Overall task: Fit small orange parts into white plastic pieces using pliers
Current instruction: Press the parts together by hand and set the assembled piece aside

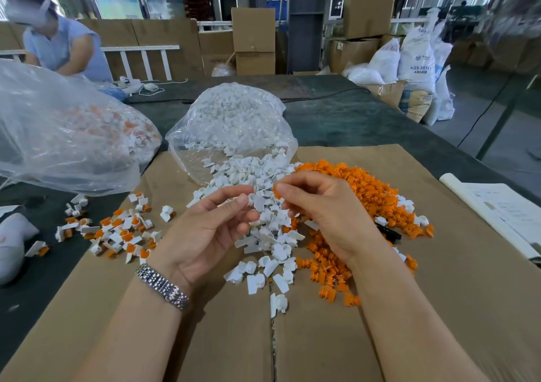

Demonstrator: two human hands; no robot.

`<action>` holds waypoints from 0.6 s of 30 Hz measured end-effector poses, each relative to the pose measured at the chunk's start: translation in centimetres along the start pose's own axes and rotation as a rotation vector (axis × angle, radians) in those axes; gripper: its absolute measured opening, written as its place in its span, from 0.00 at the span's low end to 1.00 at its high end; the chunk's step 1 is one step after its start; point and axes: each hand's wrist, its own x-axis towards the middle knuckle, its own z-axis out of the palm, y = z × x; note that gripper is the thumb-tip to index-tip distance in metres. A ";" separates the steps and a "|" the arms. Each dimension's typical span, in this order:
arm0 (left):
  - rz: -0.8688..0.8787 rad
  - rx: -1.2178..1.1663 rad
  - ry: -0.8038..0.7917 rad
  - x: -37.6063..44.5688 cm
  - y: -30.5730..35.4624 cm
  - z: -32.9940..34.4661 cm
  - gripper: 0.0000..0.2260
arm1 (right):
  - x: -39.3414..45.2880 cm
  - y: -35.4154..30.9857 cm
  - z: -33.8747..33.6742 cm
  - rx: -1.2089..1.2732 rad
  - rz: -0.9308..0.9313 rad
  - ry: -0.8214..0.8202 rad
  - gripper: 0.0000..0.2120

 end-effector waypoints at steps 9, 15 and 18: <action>-0.090 -0.029 -0.083 -0.1 -0.1 0.0 0.08 | -0.3 0.0 0.9 -0.185 -0.118 -0.080 0.03; -0.088 0.054 -0.103 -0.2 0.0 0.2 0.08 | -0.4 0.0 1.5 -0.340 -0.129 -0.044 0.03; -0.037 0.125 -0.108 -0.3 0.0 0.3 0.12 | -0.4 -0.1 1.6 -0.376 -0.130 -0.025 0.03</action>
